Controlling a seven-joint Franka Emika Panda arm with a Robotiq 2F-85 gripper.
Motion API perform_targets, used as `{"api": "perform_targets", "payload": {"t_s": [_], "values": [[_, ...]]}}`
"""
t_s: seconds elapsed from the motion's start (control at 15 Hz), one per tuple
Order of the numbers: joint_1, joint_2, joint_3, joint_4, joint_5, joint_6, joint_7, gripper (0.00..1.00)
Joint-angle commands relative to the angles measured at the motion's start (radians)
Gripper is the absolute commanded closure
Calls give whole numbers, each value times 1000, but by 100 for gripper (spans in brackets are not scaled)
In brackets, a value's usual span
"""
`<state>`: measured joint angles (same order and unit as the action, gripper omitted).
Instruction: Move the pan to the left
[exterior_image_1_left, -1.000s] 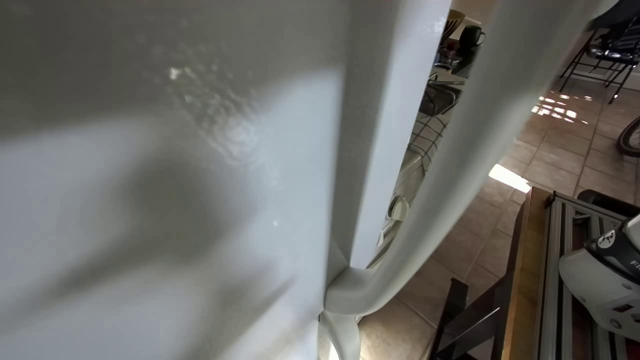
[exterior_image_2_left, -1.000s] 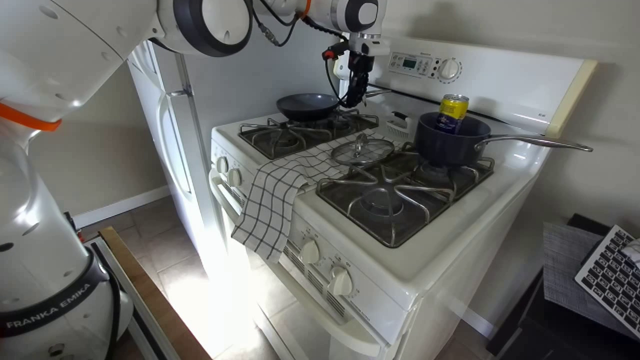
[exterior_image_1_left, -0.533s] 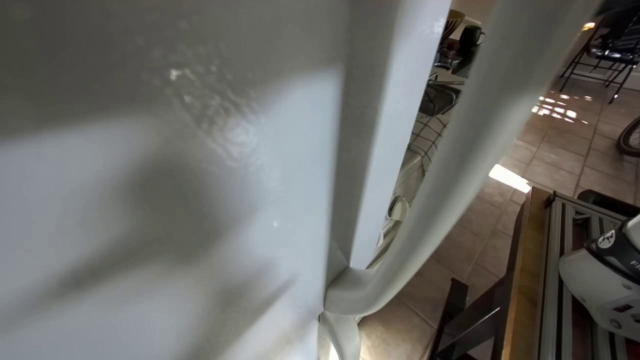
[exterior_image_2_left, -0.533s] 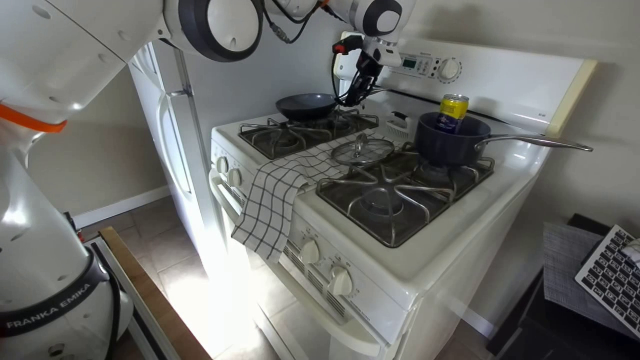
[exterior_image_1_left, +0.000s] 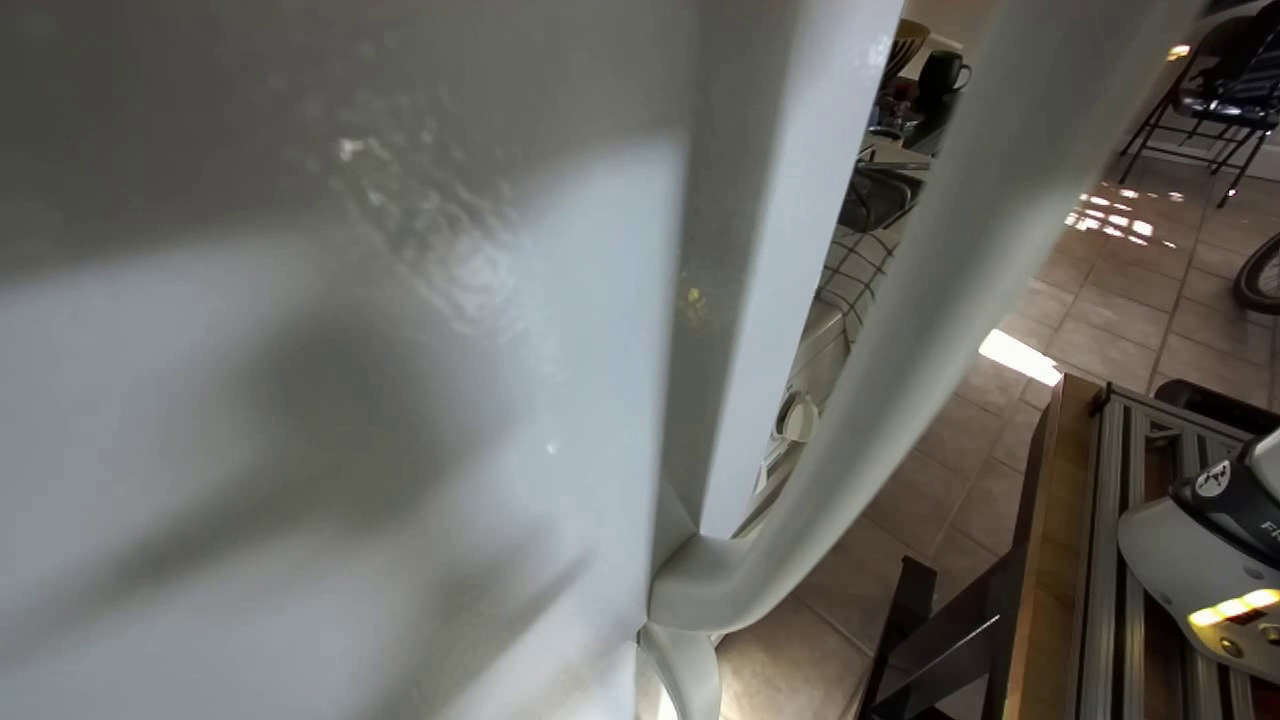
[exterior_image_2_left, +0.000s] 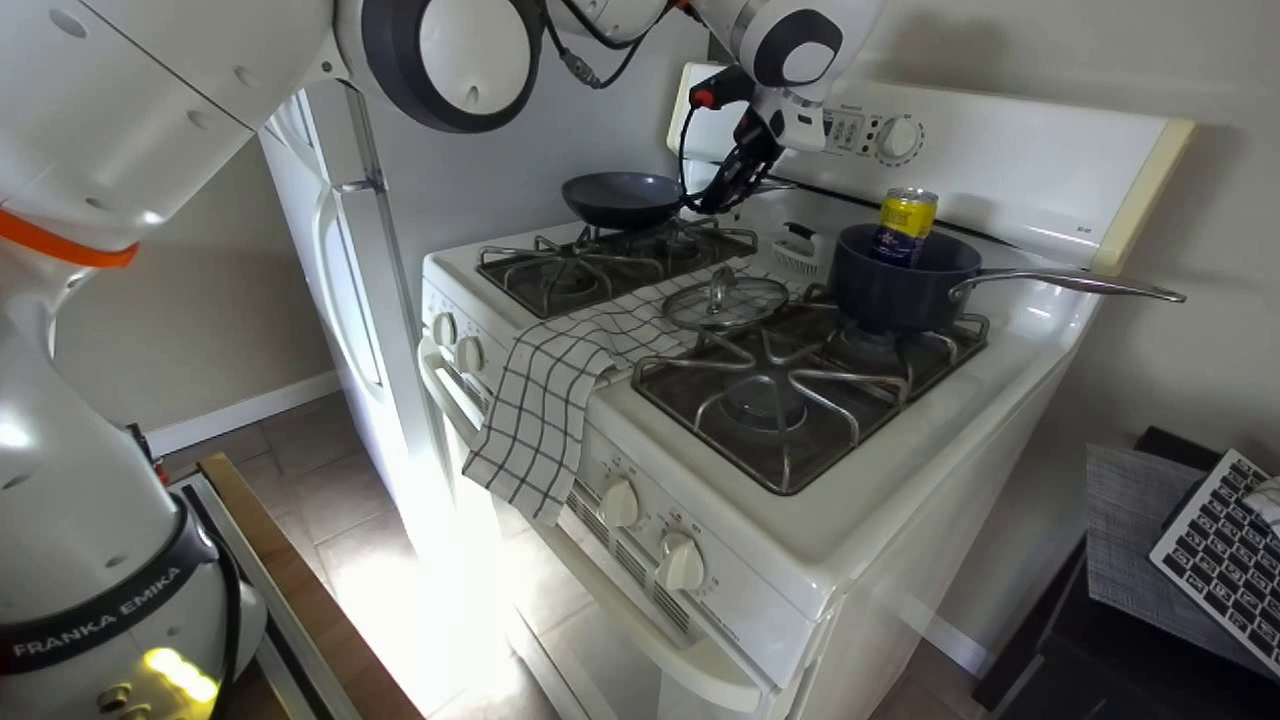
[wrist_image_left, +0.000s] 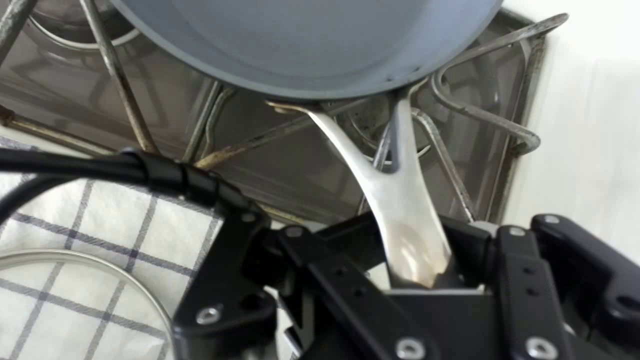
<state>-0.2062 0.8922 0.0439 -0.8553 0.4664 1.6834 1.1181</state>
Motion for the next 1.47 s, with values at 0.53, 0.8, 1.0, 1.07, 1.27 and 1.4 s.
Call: {"api": "perform_targets", "payload": {"t_s": [0.53,0.8,1.0,1.07,1.27,1.4], "values": [[-13,-314,-21,-398,4,18,-18,100],[3,-419,-58,-570,46,62,-40,100],[20,-364,-80,-508,20,52,-36,100],[22,-376,-85,-533,18,60,-42,100],[27,-365,-92,-528,15,61,-43,100],[28,-360,-92,-526,15,61,-43,100]]}}
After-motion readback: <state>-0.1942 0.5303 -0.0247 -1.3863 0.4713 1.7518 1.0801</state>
